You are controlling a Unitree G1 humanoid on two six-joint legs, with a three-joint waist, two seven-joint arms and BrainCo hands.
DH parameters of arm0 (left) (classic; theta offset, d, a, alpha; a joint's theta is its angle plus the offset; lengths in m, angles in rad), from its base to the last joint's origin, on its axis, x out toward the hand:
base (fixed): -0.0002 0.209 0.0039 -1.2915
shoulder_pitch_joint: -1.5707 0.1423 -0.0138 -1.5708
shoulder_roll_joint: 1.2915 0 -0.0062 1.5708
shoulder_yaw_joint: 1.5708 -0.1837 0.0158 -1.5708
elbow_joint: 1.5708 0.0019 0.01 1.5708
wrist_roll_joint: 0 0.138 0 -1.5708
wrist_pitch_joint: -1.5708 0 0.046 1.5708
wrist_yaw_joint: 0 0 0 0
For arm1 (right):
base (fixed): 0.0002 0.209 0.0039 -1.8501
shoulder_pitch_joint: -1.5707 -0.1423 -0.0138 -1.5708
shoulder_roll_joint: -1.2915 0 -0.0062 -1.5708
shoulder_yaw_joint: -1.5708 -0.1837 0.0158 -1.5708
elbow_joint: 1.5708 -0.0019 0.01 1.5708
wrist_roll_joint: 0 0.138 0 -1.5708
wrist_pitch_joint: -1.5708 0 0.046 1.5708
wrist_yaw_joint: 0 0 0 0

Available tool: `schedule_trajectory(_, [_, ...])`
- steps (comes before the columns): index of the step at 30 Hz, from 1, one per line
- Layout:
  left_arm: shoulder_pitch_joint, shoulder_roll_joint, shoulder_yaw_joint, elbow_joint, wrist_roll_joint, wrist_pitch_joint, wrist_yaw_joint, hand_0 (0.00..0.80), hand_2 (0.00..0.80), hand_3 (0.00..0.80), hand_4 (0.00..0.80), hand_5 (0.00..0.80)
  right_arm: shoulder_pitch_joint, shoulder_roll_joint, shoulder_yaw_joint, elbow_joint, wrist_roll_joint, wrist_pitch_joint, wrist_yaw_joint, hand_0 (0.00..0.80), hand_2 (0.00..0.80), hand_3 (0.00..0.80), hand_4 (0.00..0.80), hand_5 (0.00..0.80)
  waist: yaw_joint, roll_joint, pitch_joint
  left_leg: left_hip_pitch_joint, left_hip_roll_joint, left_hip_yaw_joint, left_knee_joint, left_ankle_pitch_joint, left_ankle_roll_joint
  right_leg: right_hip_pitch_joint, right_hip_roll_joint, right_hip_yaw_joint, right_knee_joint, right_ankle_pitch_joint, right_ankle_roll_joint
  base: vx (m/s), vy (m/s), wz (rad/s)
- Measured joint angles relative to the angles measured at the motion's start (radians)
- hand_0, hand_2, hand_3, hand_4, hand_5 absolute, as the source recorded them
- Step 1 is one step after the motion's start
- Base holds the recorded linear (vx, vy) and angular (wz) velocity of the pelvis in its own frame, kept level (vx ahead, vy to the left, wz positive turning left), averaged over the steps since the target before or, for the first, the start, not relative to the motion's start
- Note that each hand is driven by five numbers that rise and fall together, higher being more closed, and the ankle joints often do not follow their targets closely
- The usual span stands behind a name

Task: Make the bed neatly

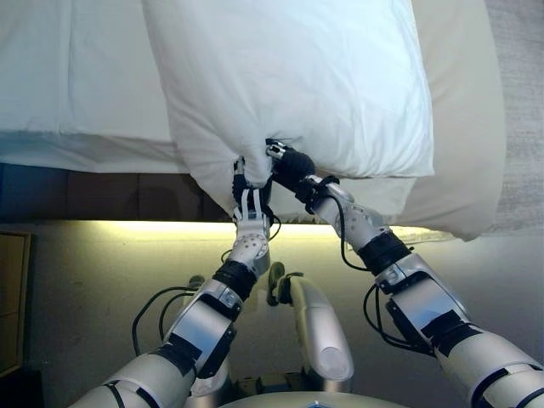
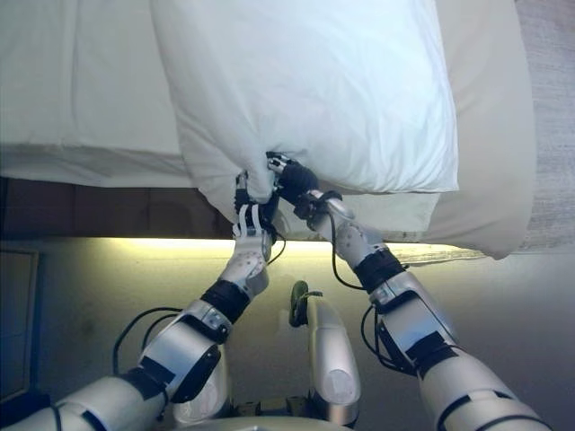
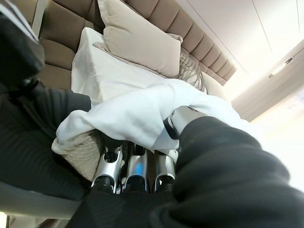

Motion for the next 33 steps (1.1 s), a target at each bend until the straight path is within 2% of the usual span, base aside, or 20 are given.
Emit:
schedule_trajectory(2, [-0.001, 0.000, 0.000, 0.000, 0.000, 0.001, 0.005, 0.800, 0.800, 0.800, 0.800, 0.800, -0.001, -0.001, 0.000, 0.000, -0.007, 0.000, 0.000, 0.800, 0.800, 0.800, 0.800, 0.800, 0.000, 0.000, 0.000, 0.000, -0.001, 0.000, 0.000, 0.000, 0.000, 0.000, -0.001, 0.000, 0.001, 0.000, 0.000, 0.000, 0.000, 0.00])
schedule_trajectory(3, [-0.001, 0.001, 0.000, 0.000, 0.001, 0.002, 0.008, 0.800, 0.800, 0.800, 0.800, 0.800, -0.001, -0.002, 0.000, 0.000, -0.010, 0.001, -0.001, 0.245, 0.245, 0.245, 0.245, 0.245, 0.000, 0.000, 0.000, 0.000, -0.002, 0.000, 0.000, 0.000, 0.000, 0.000, -0.002, 0.000, 0.001, 0.000, 0.001, 0.000, 0.000, 0.00])
schedule_trajectory(4, [-0.001, 0.002, 0.002, 0.000, 0.001, 0.002, 0.011, 0.800, 0.800, 0.800, 0.800, 0.800, -0.002, -0.004, 0.000, 0.000, -0.019, 0.005, 0.000, 0.000, 0.000, 0.000, 0.000, 0.000, 0.000, 0.000, 0.000, 0.000, -0.002, 0.000, 0.000, 0.000, 0.000, 0.000, -0.002, 0.000, 0.001, 0.000, 0.001, 0.000, 0.000, 0.00])
schedule_trajectory(10, [-0.001, 0.062, 0.045, 0.000, 0.004, 0.005, 0.021, 0.800, 0.800, 0.800, 0.800, 0.800, 0.025, -0.052, 0.006, 0.025, -0.070, 0.032, 0.017, 0.000, 0.000, 0.000, 0.000, 0.000, 0.000, 0.000, 0.000, 0.003, -0.006, 0.002, -0.003, 0.003, 0.003, 0.001, -0.006, 0.000, 0.004, 0.000, 0.001, 0.002, 0.034, 0.01])
schedule_trajectory(18, [0.039, 0.172, 0.078, 0.001, 0.046, 0.062, 0.018, 0.800, 0.800, 0.800, 0.800, 0.800, 0.307, -0.072, -0.002, 0.178, -0.136, 0.078, 0.115, 0.000, 0.000, 0.000, 0.000, 0.000, -0.002, 0.004, -0.002, 0.018, -0.015, 0.009, -0.026, 0.009, 0.007, 0.005, -0.010, 0.010, -0.008, 0.004, 0.007, -0.029, 0.071, -0.02])
schedule_trajectory(23, [0.089, 0.186, 0.125, 0.002, 0.083, 0.120, 0.012, 0.800, 0.800, 0.800, 0.800, 0.800, 0.468, -0.086, -0.031, 0.298, -0.191, 0.086, 0.228, 0.000, 0.000, 0.000, 0.000, 0.000, -0.006, 0.029, -0.012, 0.064, -0.027, 0.008, -0.072, 0.019, 0.008, 0.046, -0.017, 0.009, -0.039, 0.004, 0.011, 0.020, 0.078, 0.01])
schedule_trajectory(26, [0.115, 0.190, 0.163, 0.007, 0.085, 0.146, 0.003, 0.800, 0.800, 0.800, 0.800, 0.800, 0.522, -0.102, -0.087, 0.352, -0.196, 0.081, 0.271, 0.000, 0.000, 0.000, 0.000, 0.000, -0.007, 0.064, -0.030, 0.081, -0.030, 0.010, -0.090, 0.020, 0.010, 0.063, -0.019, 0.008, -0.055, 0.006, 0.015, 0.038, 0.074, 0.02])
schedule_trajectory(30, [0.142, 0.189, 0.216, 0.007, 0.122, 0.169, -0.003, 0.800, 0.800, 0.800, 0.800, 0.800, 0.544, -0.105, -0.133, 0.396, -0.219, 0.057, 0.312, 0.000, 0.000, 0.000, 0.000, 0.000, -0.004, 0.094, -0.047, 0.112, -0.035, 0.013, -0.120, 0.031, 0.010, 0.088, -0.022, 0.008, -0.072, 0.008, 0.018, 0.037, 0.070, 0.00])
schedule_trajectory(33, [0.148, 0.196, 0.242, 0.007, 0.124, 0.192, -0.003, 0.800, 0.800, 0.800, 0.800, 0.800, 0.542, -0.105, -0.142, 0.397, -0.268, 0.032, 0.332, 0.000, 0.000, 0.000, 0.000, 0.000, -0.001, 0.101, -0.060, 0.129, -0.040, 0.011, -0.145, 0.043, 0.009, 0.099, -0.027, 0.005, -0.077, 0.008, 0.017, 0.045, 0.045, 0.06])
